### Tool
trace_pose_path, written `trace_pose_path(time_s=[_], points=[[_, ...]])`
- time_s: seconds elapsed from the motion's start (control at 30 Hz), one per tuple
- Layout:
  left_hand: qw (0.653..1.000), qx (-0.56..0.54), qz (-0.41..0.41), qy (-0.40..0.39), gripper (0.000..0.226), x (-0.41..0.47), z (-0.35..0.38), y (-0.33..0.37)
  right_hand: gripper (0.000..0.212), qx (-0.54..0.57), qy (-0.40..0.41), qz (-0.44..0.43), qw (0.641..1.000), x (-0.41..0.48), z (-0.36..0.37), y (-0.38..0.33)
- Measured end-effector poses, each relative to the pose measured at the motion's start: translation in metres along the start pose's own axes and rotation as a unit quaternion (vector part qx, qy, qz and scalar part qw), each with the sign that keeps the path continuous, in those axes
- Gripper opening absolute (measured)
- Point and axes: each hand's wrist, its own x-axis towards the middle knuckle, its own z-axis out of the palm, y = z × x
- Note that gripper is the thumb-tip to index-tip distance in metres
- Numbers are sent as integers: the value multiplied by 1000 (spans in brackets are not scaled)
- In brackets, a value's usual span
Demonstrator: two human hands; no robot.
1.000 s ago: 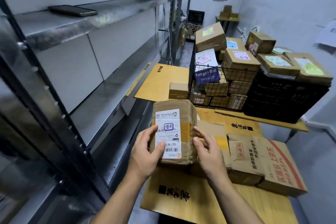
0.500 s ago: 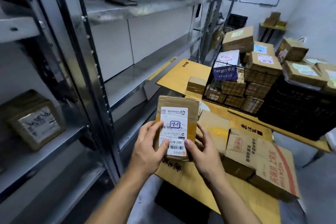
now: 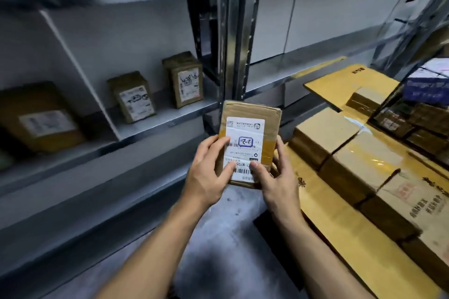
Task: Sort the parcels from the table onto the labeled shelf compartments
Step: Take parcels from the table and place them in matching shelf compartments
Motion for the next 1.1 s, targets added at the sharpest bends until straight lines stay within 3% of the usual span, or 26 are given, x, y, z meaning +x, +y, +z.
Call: trace_pose_path(time_s=[0.3, 0.63, 0.77, 0.93, 1.1], points=[[983, 67, -82, 149, 56, -87, -141, -43, 74, 33, -193, -29, 980, -55, 138, -28], [936, 185, -160, 254, 56, -262, -366, -88, 68, 98, -368, -17, 925, -213, 342, -57], [895, 294, -237, 235, 53, -347, -449, -109, 69, 110, -421, -17, 900, -281, 417, -61], [820, 432, -346, 146, 57, -422, -523, -117, 68, 120, -464, -3, 878, -341, 483, -72], [794, 466, -373, 118, 56, -453, -552, -129, 65, 102, -474, -10, 875, -359, 529, -73]])
